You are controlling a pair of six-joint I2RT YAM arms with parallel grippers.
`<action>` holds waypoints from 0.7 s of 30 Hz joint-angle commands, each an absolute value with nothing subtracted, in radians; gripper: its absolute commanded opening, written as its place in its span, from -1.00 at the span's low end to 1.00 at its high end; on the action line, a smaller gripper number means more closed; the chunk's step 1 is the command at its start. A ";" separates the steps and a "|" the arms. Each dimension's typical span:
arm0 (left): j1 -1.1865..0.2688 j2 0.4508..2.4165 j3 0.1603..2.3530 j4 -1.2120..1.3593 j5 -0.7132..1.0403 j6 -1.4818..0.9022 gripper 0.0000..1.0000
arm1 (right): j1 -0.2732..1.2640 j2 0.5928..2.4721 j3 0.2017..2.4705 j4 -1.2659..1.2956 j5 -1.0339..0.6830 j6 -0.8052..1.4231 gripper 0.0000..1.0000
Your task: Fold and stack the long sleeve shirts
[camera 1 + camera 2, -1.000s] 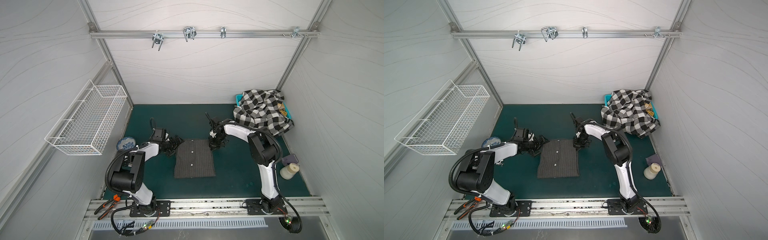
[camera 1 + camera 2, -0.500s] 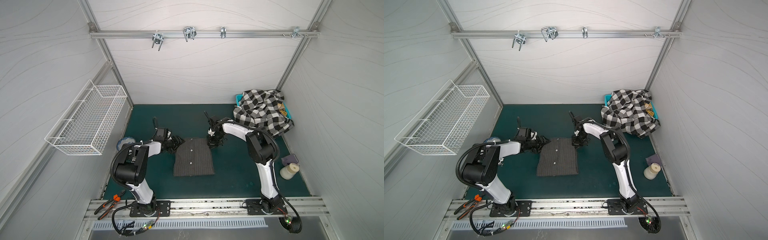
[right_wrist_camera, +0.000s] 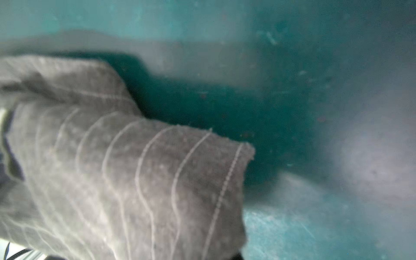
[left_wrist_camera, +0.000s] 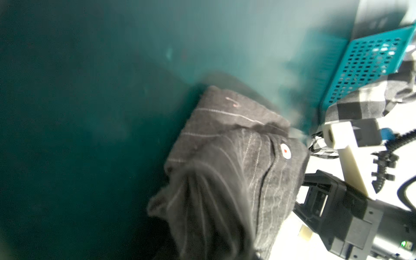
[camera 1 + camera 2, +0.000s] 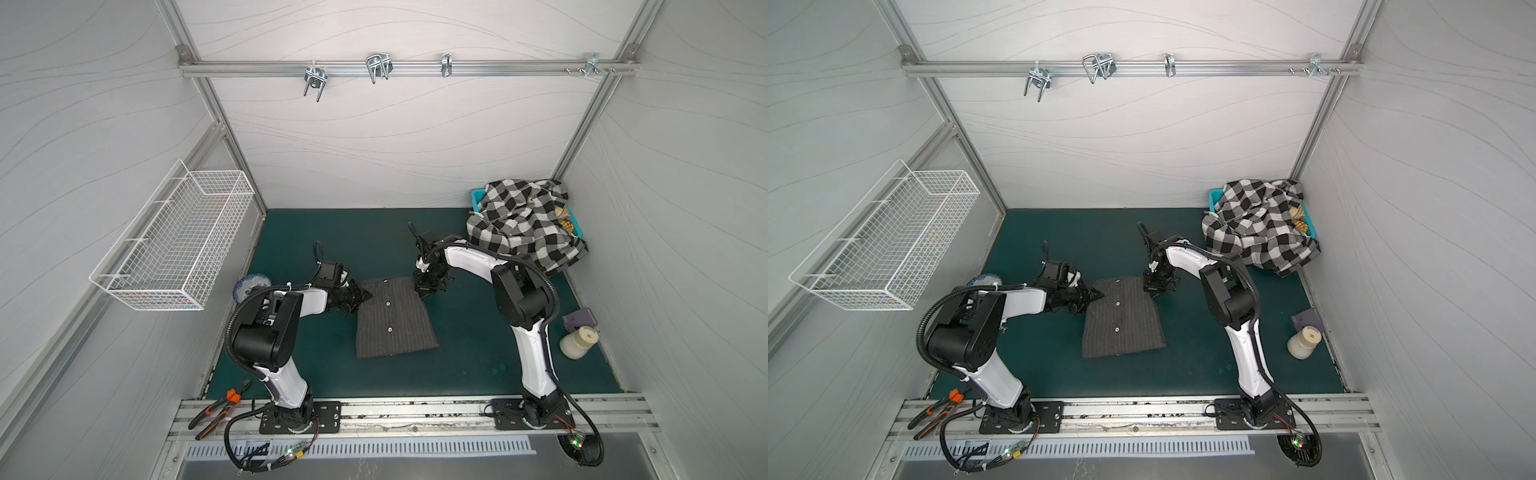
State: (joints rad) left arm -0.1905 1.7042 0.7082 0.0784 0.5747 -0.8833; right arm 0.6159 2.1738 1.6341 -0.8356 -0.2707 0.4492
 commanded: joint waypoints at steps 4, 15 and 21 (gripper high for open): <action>-0.207 1.773 0.710 -0.045 0.576 -0.888 -1.00 | 0.628 2.078 1.591 -0.852 -0.242 0.477 -0.82; -0.206 1.715 0.734 -0.121 0.497 -0.847 -1.00 | 0.612 1.596 1.302 -0.856 -0.202 0.556 -0.56; -0.206 1.688 0.739 -0.127 0.486 -0.847 -1.00 | 0.679 1.390 1.098 -0.811 -0.213 0.630 -0.65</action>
State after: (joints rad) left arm -0.2020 1.6958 0.7364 -0.0303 0.5434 -0.8627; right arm 0.6315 1.4120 1.1664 -0.8188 -0.2089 0.5747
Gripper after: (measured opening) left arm 0.073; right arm 0.188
